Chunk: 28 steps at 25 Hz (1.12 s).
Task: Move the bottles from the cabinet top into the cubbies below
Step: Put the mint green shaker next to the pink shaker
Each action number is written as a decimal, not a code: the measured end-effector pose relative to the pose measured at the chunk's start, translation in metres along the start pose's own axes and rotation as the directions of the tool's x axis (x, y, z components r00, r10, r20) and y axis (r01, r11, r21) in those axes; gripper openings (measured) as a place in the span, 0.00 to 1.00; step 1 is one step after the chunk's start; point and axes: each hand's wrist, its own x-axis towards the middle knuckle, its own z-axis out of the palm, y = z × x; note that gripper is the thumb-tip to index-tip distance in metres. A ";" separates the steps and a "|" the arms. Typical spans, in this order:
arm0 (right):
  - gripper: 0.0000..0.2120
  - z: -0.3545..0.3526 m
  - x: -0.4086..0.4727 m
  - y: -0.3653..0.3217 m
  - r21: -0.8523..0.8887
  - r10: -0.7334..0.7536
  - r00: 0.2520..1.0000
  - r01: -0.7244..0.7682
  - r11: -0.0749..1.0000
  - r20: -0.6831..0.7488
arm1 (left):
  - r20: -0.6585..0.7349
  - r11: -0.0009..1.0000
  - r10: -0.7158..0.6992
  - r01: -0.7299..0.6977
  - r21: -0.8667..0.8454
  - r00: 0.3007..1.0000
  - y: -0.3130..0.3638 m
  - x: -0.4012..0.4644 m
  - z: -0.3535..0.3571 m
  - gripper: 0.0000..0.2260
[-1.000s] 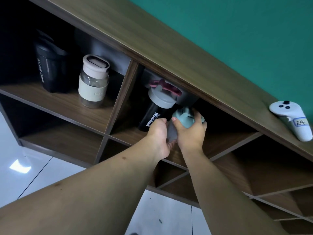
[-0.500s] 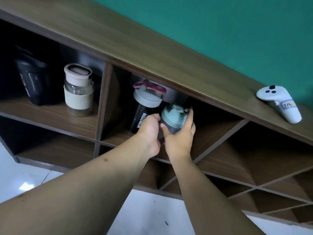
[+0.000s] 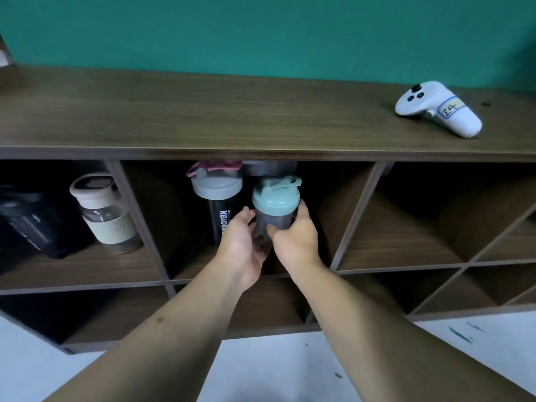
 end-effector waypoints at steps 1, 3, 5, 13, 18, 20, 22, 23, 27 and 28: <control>0.42 0.001 0.002 0.000 0.029 0.007 1.000 -0.007 1.000 -0.001 | 0.008 1.000 0.009 -0.009 0.002 1.000 -0.002 0.000 0.001 0.13; 0.44 0.003 0.006 0.000 0.084 0.018 1.000 -0.018 0.996 -0.001 | 0.010 1.000 0.017 -0.017 -0.003 1.000 -0.007 0.004 0.001 0.13; 0.45 0.003 0.009 0.002 0.135 0.028 1.000 -0.028 0.990 0.006 | 0.026 1.000 0.017 -0.016 -0.027 1.000 -0.010 0.008 0.001 0.13; 0.44 0.004 0.013 0.010 0.193 0.032 0.999 -0.037 0.981 0.029 | 0.033 1.000 -0.006 0.006 -0.008 0.999 -0.008 0.015 0.005 0.13; 0.42 0.006 0.014 0.013 0.193 0.026 1.000 -0.029 0.981 0.018 | 0.018 1.000 0.009 -0.009 0.022 1.000 -0.011 0.021 0.007 0.13; 0.44 0.004 0.012 0.013 0.190 0.023 0.999 -0.029 0.981 0.030 | -0.002 1.000 0.008 -0.008 0.021 1.000 -0.015 0.025 0.008 0.13; 0.45 0.004 0.009 0.011 0.171 0.056 0.998 -0.060 0.983 0.028 | -0.011 0.999 -0.004 0.004 0.038 1.000 -0.017 0.022 0.009 0.13; 0.44 0.006 0.004 0.010 0.149 0.095 0.996 -0.094 0.984 0.002 | -0.027 0.999 -0.008 0.010 0.052 1.000 -0.017 0.017 0.009 0.14; 0.16 0.015 -0.027 0.008 0.098 0.230 0.969 -0.222 0.970 -0.086 | -0.248 0.984 0.104 -0.064 0.165 0.963 -0.018 0.015 -0.013 0.10; 0.12 0.019 -0.033 0.004 0.120 0.230 0.972 -0.223 0.967 -0.047 | -0.329 0.973 0.158 -0.089 0.214 0.931 -0.019 0.020 -0.023 0.11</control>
